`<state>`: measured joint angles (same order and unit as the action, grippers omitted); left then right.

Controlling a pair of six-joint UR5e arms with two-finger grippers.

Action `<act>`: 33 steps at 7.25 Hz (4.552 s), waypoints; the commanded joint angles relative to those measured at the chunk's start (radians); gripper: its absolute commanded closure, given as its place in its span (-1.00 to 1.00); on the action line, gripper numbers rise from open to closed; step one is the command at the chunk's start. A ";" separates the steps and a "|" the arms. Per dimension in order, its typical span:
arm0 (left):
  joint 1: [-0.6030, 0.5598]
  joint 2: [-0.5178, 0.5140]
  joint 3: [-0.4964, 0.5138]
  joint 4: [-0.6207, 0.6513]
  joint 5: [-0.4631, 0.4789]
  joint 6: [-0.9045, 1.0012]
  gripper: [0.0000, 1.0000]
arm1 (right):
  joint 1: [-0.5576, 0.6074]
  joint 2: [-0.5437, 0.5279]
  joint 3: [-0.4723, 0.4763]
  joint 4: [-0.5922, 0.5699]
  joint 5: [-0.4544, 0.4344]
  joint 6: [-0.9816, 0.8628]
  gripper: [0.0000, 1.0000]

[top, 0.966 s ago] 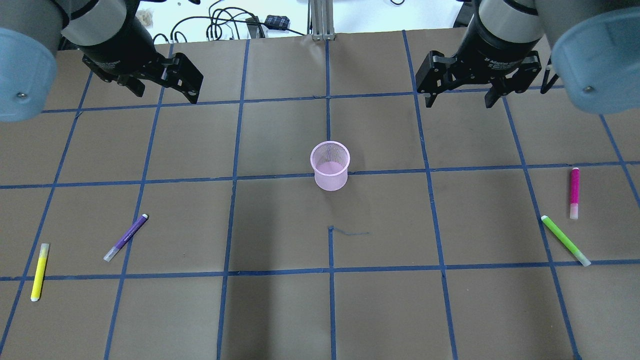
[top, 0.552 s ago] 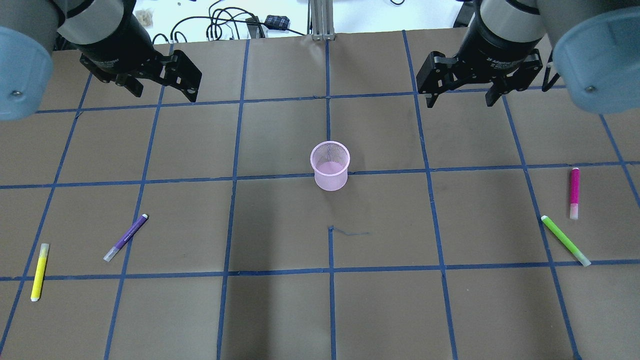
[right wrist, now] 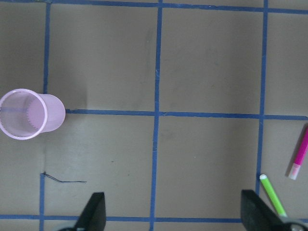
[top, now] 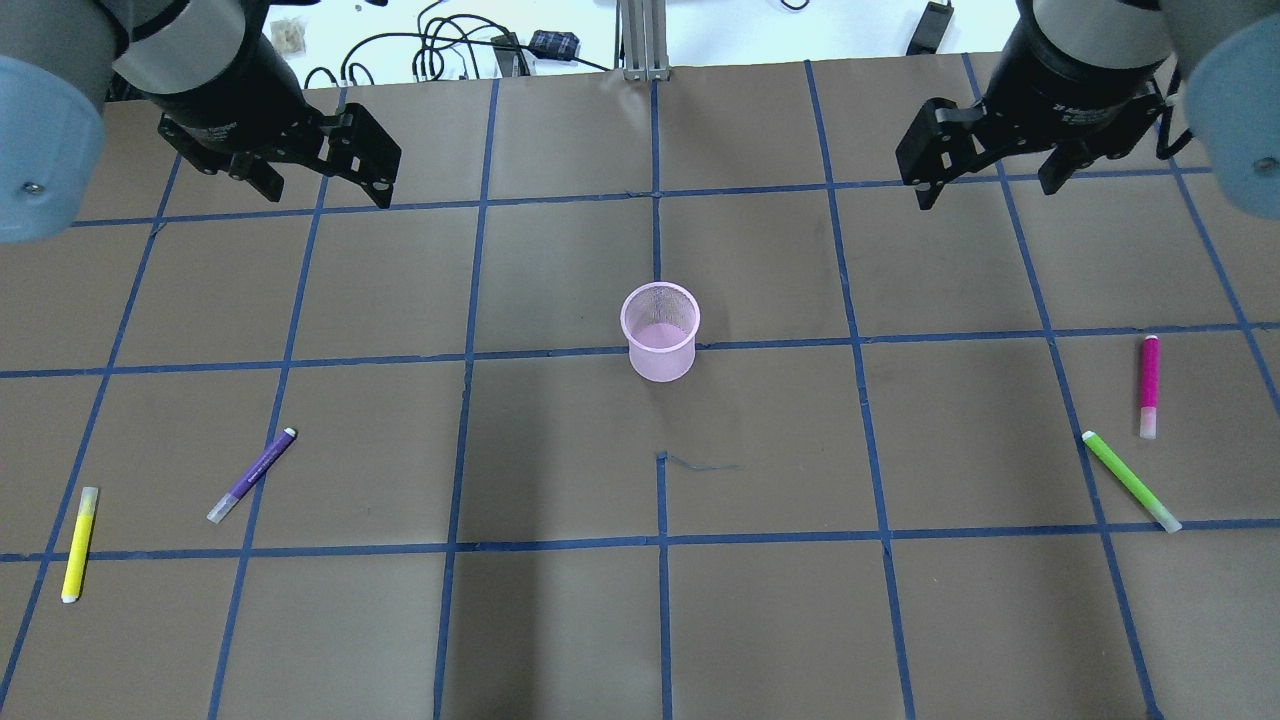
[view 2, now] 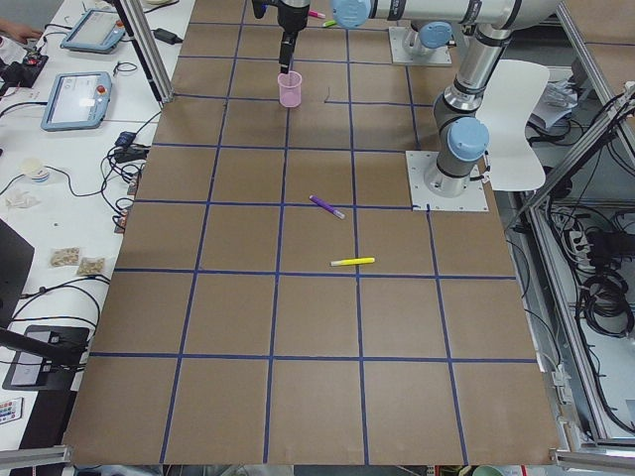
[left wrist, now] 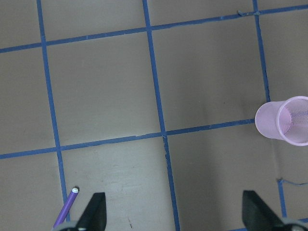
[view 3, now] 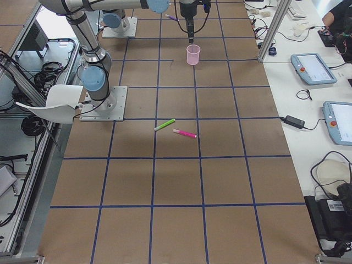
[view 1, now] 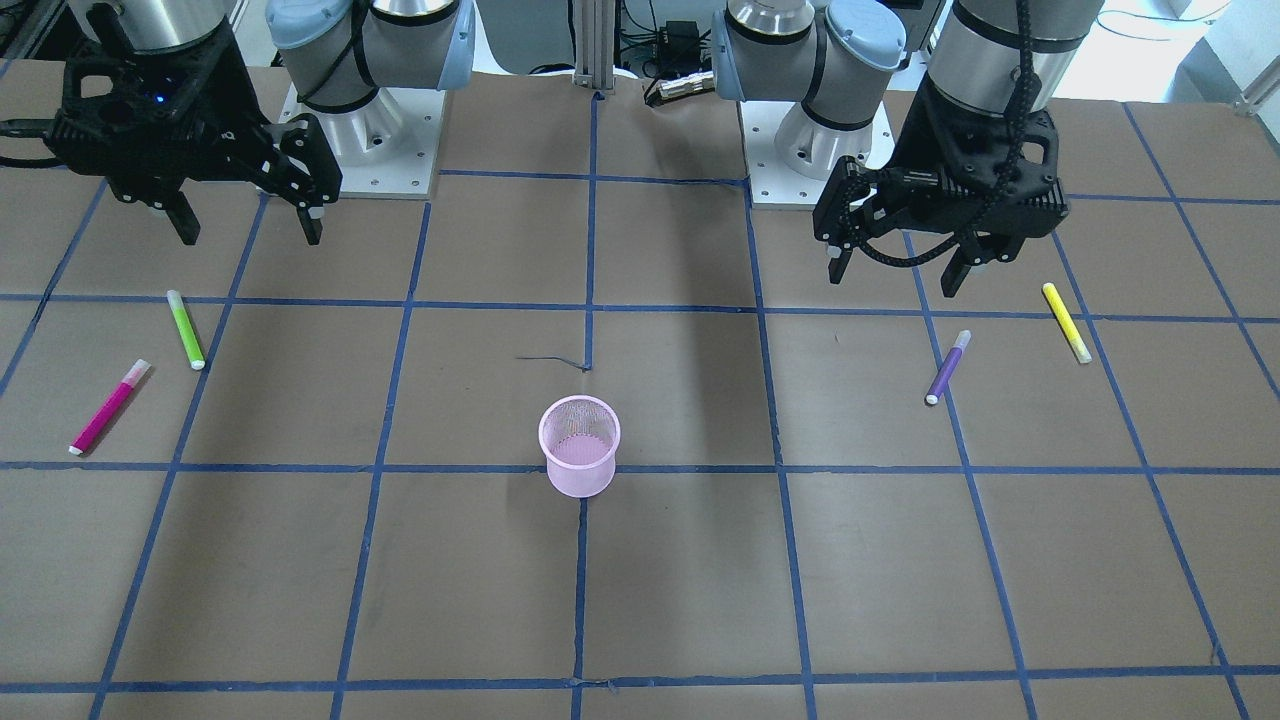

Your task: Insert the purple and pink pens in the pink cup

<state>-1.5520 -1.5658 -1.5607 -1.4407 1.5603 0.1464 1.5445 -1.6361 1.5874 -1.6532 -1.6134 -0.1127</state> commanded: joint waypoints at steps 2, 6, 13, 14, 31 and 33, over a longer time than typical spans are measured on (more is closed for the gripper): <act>0.068 -0.005 -0.012 -0.149 0.046 0.025 -1.00 | -0.172 -0.002 0.002 0.015 -0.008 -0.331 -1.00; 0.275 -0.101 -0.220 -0.077 0.168 0.318 -1.00 | -0.598 0.024 0.040 0.049 0.067 -1.308 -1.00; 0.308 -0.338 -0.366 0.197 0.277 0.518 -1.00 | -0.758 0.456 0.042 -0.037 0.217 -2.887 -1.00; 0.305 -0.350 -0.364 0.224 0.277 0.522 -1.00 | -0.741 0.481 0.043 -0.084 0.217 -2.988 -1.00; 0.297 -0.399 -0.322 0.296 0.350 0.699 1.00 | -0.655 0.613 0.057 -0.171 0.047 -2.957 0.91; 0.297 -0.399 -0.321 0.299 0.336 0.699 1.00 | -0.656 0.551 0.022 -0.159 0.044 -2.904 0.94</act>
<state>-1.2549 -1.9656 -1.8850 -1.1439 1.9053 0.8421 0.8895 -1.0427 1.6326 -1.8218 -1.5677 -3.0574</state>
